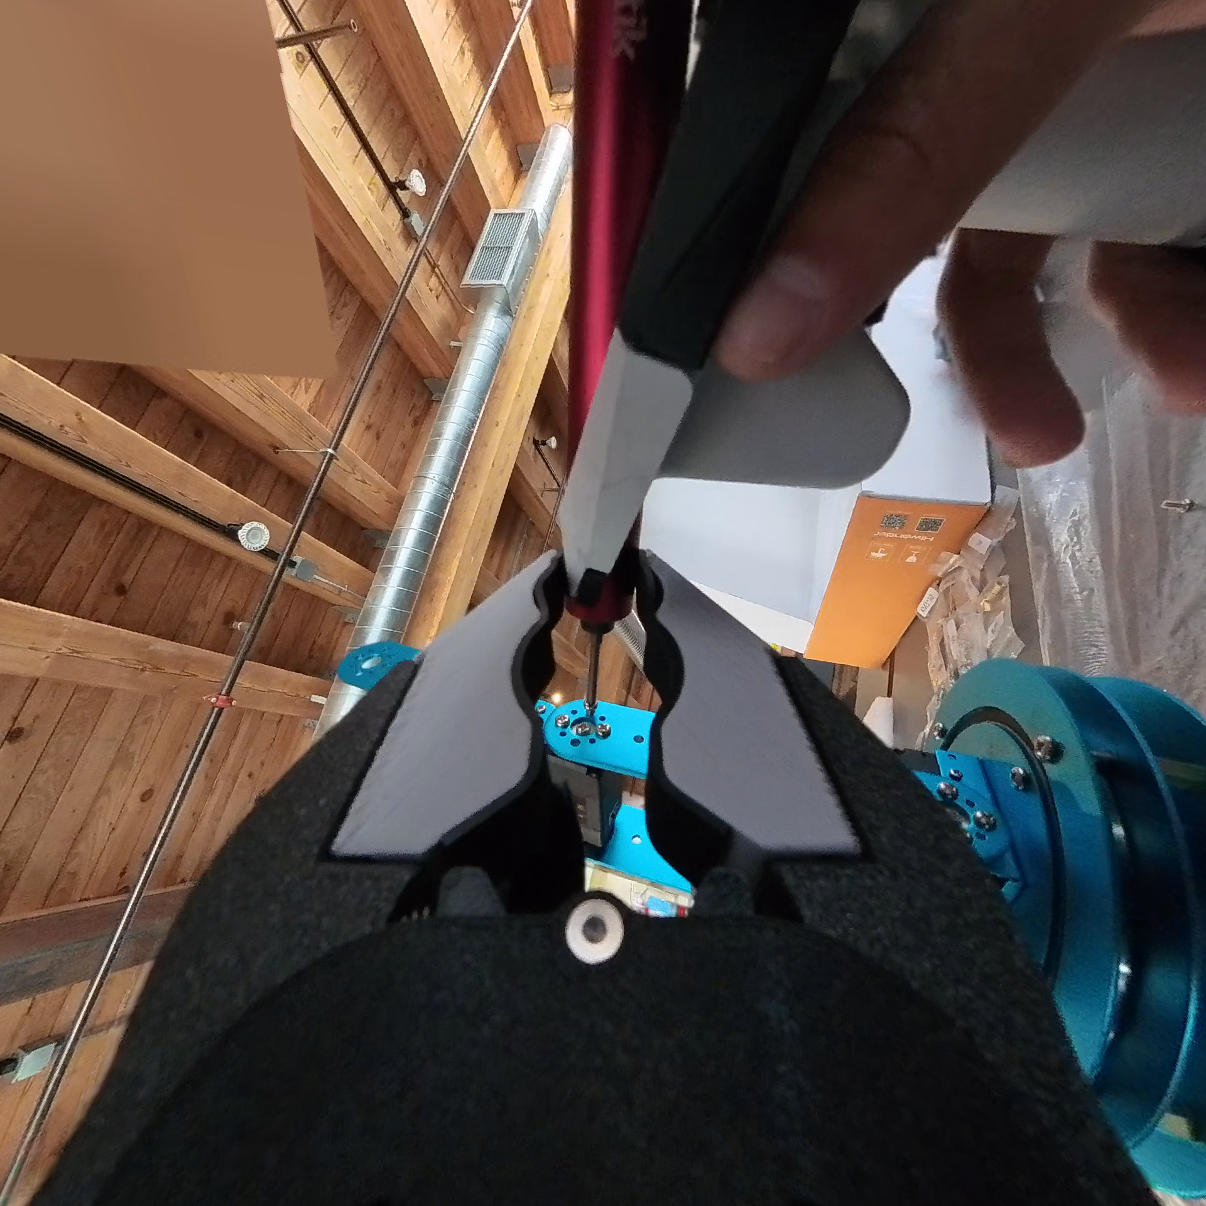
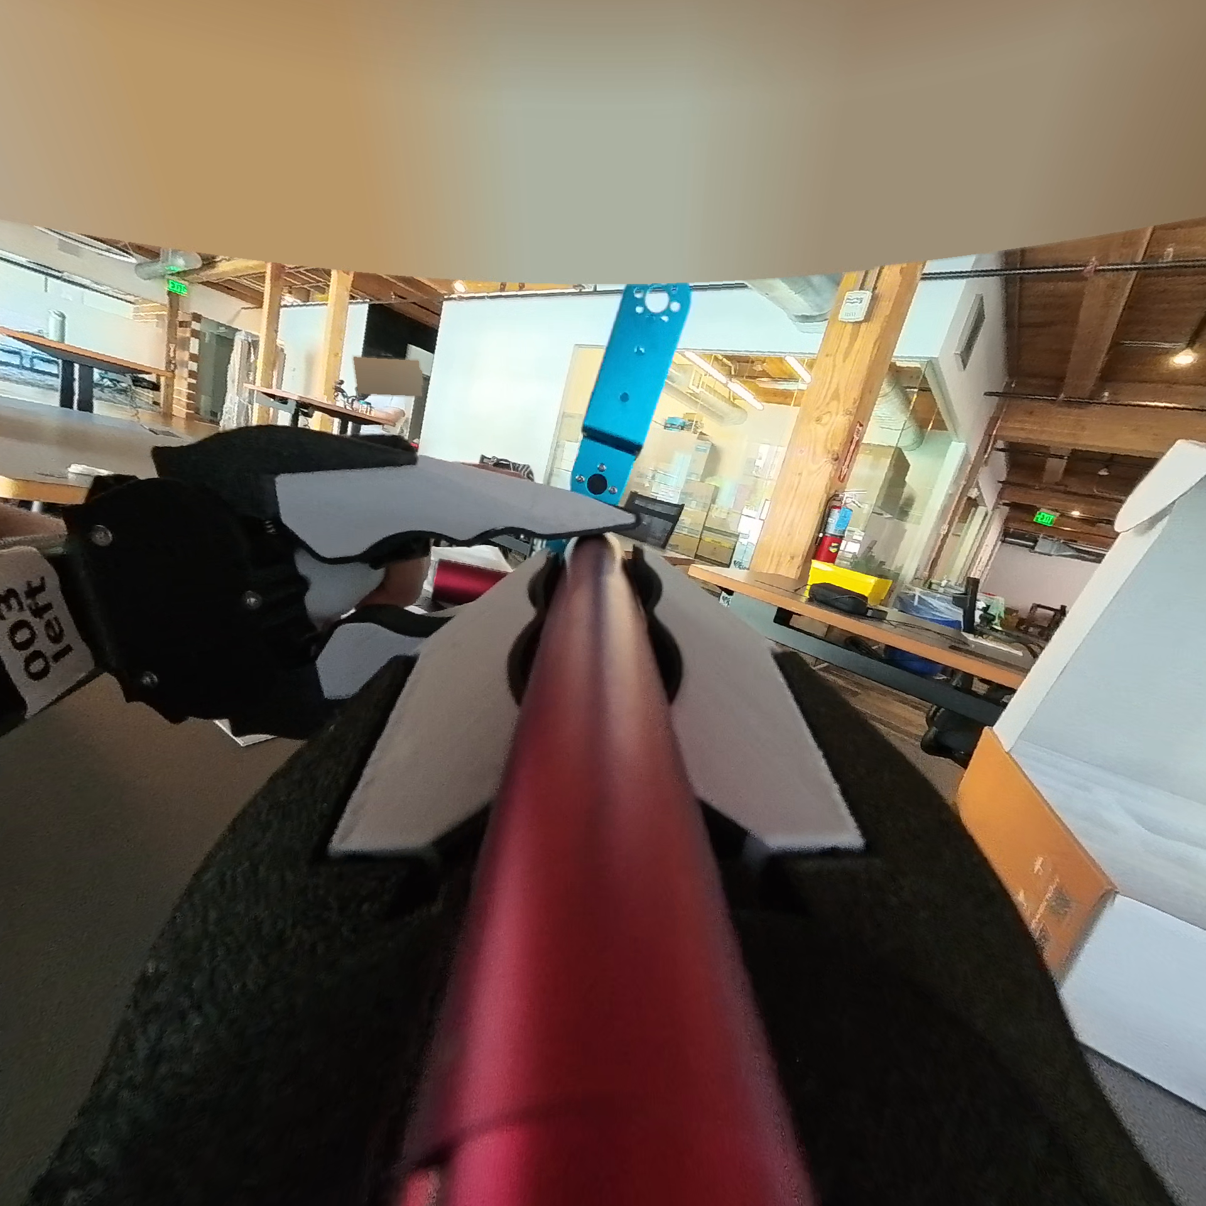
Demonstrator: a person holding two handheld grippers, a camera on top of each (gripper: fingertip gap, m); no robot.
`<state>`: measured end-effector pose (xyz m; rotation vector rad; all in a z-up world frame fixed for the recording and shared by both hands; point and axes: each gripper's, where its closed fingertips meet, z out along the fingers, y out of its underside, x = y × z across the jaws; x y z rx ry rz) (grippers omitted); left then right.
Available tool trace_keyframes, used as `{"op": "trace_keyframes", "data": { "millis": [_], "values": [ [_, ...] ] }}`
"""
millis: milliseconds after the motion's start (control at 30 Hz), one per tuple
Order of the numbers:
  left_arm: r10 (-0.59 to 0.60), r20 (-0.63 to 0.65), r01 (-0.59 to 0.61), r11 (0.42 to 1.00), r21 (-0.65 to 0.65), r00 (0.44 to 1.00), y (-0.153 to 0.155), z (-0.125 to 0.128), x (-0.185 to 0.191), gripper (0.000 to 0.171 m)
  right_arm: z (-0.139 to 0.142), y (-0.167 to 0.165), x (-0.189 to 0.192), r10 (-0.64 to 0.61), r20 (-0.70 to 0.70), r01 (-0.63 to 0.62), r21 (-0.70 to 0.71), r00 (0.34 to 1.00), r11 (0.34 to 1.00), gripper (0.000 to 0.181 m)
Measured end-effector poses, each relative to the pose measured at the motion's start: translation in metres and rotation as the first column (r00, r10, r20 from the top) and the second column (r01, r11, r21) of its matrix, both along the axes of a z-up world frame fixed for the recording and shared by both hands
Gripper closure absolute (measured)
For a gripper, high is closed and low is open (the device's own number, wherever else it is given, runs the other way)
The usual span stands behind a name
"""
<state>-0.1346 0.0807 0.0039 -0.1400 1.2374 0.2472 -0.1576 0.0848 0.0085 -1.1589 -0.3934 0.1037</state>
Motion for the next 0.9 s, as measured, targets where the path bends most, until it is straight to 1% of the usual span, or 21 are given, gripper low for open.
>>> {"op": "trace_keyframes", "data": {
  "millis": [100, 333, 500, 733, 900],
  "values": [
    [0.004, 0.009, -0.004, 1.000, -0.006, 1.000, 0.0007, 0.0007, -0.0002, 0.151, -0.0006, -0.0008, 0.0010, -0.009, -0.011, 0.009, -0.014, 1.000, 1.000, 0.160],
    [0.004, 0.015, -0.003, 1.000, -0.019, 1.000, 0.0008, 0.0021, 0.0014, 0.151, -0.0009, -0.0015, 0.0035, 0.014, -0.067, -0.018, -0.061, 0.998, 0.998, 0.161],
    [0.003, 0.022, -0.003, 1.000, -0.018, 1.000, -0.0006, 0.0017, 0.0008, 0.151, -0.0012, -0.0017, 0.0031, -0.022, -0.043, 0.019, -0.060, 0.999, 0.998, 0.160],
    [0.003, 0.033, -0.002, 1.000, -0.022, 0.999, -0.0019, 0.0010, -0.0005, 0.151, -0.0019, -0.0027, 0.0018, -0.042, -0.028, 0.040, -0.062, 0.999, 0.997, 0.160],
    [0.000, 0.043, 0.001, 0.999, -0.032, 0.999, -0.0020, 0.0004, -0.0006, 0.151, -0.0027, -0.0027, 0.0017, -0.024, -0.054, 0.021, -0.070, 0.998, 0.997, 0.161]
  ]
}}
